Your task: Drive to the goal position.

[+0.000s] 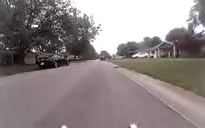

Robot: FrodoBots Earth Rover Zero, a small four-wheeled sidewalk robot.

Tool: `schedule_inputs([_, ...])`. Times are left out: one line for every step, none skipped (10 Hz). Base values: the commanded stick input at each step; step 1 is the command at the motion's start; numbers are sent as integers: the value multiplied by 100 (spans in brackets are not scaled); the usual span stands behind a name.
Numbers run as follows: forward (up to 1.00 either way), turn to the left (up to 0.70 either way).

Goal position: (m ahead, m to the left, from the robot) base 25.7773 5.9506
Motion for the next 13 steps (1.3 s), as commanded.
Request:
schedule_inputs([100, -1])
schedule_inputs([100, 0])
schedule_inputs([100, 0])
schedule_inputs([100, 0])
schedule_inputs([100, 0])
schedule_inputs([100, 0])
schedule_inputs([100, 0])
schedule_inputs([100, 0])
schedule_inputs([100, 0])
schedule_inputs([100, 0])
schedule_inputs([100, 0])
schedule_inputs([100, 0])
schedule_inputs([100, 0])
